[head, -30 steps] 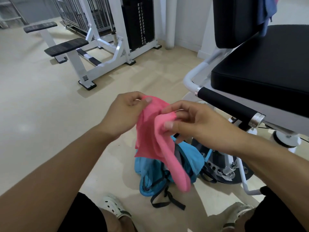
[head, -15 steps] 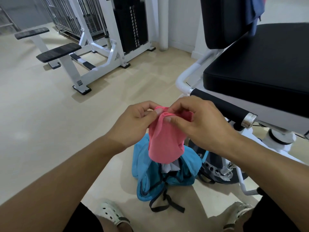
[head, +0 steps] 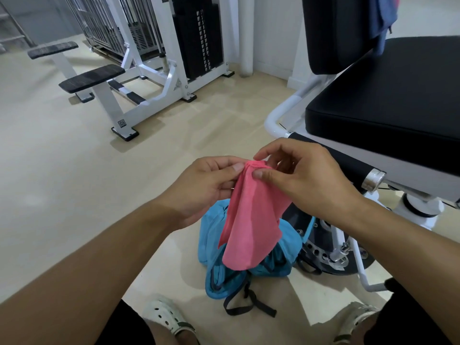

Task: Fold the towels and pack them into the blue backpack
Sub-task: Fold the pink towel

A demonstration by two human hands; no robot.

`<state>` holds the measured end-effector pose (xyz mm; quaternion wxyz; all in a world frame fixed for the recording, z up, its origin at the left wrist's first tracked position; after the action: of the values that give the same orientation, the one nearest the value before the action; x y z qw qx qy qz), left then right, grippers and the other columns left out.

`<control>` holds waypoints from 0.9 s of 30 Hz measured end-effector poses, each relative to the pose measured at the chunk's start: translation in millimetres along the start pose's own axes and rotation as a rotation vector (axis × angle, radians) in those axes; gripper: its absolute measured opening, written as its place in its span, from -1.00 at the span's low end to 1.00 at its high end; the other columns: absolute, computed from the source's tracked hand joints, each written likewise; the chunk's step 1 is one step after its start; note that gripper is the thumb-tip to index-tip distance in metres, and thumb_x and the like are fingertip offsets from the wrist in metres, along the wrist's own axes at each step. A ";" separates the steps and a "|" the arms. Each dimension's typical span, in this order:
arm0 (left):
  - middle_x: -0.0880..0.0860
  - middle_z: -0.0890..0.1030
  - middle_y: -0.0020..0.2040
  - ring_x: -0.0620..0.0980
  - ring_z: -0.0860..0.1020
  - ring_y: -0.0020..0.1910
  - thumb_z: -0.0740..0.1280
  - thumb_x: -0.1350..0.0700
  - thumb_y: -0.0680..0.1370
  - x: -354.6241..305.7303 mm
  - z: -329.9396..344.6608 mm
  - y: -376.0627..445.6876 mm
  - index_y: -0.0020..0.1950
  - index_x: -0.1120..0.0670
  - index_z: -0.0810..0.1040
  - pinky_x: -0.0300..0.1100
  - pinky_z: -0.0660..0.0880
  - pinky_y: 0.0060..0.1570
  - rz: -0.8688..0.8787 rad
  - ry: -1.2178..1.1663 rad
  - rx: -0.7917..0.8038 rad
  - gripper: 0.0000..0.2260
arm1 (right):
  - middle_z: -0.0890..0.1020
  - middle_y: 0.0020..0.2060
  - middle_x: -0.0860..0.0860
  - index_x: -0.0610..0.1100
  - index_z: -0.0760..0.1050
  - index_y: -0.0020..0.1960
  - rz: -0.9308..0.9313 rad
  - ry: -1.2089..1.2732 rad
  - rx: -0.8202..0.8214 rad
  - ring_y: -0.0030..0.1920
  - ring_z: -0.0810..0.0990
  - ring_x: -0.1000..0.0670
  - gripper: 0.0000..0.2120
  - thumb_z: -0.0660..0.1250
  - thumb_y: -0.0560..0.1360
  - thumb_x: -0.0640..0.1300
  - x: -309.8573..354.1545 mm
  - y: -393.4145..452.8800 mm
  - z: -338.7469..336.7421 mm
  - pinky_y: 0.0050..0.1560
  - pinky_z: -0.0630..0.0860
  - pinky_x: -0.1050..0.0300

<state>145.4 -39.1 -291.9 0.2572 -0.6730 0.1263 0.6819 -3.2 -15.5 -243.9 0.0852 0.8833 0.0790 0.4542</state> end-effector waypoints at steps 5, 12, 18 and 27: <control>0.25 0.70 0.09 0.10 0.68 0.06 0.19 0.19 0.69 0.0 2.5 -1.4 0.16 0.22 0.62 -0.06 0.60 0.20 0.000 -0.005 -0.015 -0.78 | 0.63 -0.19 0.14 0.09 0.62 -0.12 -0.035 -0.080 -0.023 -0.15 0.58 0.14 -0.89 0.55 0.44 0.01 4.2 -0.6 -2.7 -0.14 0.49 0.34; 0.25 0.70 0.09 0.14 0.68 0.09 0.20 0.18 0.68 0.0 4.4 -1.6 0.16 0.19 0.61 -0.03 0.60 0.21 -0.020 -0.006 0.011 -0.80 | 0.62 -0.16 0.15 0.08 0.62 -0.14 -0.045 -0.092 -0.060 -0.12 0.56 0.21 -0.86 0.58 0.41 -0.01 4.7 0.3 -6.1 -0.16 0.43 0.40; 0.29 0.69 0.11 0.17 0.68 0.08 0.22 0.27 0.67 0.9 4.2 -2.5 0.17 0.22 0.59 -0.01 0.60 0.22 -0.033 0.045 0.023 -0.83 | 0.62 -0.11 0.21 0.11 0.64 -0.06 -0.074 -0.182 0.003 0.00 0.54 0.22 -0.89 0.53 0.44 0.04 6.0 0.6 -2.5 -0.02 0.44 0.34; 0.27 0.71 0.03 0.13 0.70 0.01 0.26 0.24 0.66 -0.2 1.3 -1.7 0.11 0.20 0.60 -0.03 0.63 0.15 0.002 0.070 -0.036 -0.87 | 0.57 -0.13 0.28 0.14 0.60 -0.09 -0.039 -0.276 -0.012 -0.05 0.46 0.34 -0.86 0.51 0.43 0.14 5.5 -1.0 -6.4 -0.10 0.34 0.39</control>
<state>145.2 -37.0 -291.2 0.2401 -0.7008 0.1236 0.6603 -5.3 -12.8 -236.2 0.1092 0.9351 0.0810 0.3273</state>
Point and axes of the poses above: each hand's wrist, its own y-axis towards the middle knuckle, its own z-axis out of the palm, x = y × z, the point moved 9 cm from there along y, towards the middle knuckle
